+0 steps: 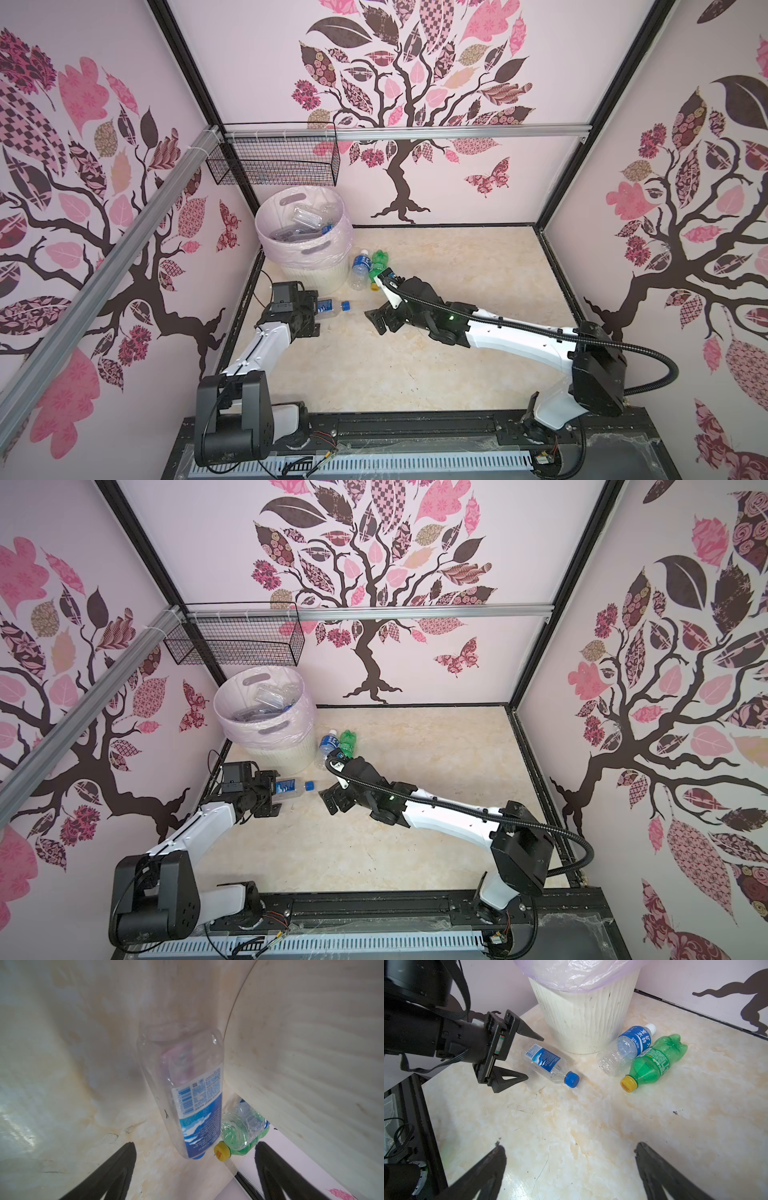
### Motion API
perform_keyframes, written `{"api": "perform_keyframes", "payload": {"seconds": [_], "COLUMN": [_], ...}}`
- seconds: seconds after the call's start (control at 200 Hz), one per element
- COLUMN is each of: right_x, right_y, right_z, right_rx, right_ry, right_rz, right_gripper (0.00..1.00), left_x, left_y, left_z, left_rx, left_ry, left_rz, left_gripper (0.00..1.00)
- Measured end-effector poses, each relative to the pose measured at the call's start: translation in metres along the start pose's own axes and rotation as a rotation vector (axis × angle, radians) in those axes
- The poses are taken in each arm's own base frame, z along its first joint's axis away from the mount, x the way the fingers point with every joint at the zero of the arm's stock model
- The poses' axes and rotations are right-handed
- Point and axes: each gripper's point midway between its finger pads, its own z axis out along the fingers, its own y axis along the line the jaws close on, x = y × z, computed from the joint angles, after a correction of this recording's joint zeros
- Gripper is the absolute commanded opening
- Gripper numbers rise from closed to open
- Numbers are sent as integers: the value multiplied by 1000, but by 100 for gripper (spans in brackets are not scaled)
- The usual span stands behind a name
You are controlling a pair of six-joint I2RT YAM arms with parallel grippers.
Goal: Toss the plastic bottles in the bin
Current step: 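Lower the left gripper onto the blue-cap bottle lying on the table and close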
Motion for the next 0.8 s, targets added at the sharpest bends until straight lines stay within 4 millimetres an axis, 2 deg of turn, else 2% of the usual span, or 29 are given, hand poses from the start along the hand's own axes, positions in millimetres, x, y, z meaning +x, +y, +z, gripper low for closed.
{"api": "perform_keyframes", "payload": {"seconds": [0.165, 0.255, 0.36, 0.56, 0.8], "right_x": [9, 17, 24, 24, 24], "right_y": [-1, -1, -3, -3, -3], "right_z": [2, 3, 4, 4, 4], "right_rx": [0, -5, -2, -2, -3], "right_ry": [15, 29, 43, 39, 38], "right_rz": [4, 10, 19, 23, 25], "right_gripper": [99, 100, 100, 99, 99], "left_x": [-5, -7, -8, -10, 6], "left_y": [12, 16, 12, 4, 13], "left_z": [15, 22, 26, 35, 38], "left_rx": [-54, -69, -57, -35, -70], "left_ry": [-8, -12, -13, -8, 20], "left_rz": [-36, -51, -64, -71, -42], "left_gripper": [90, 85, 80, 73, 71]}}
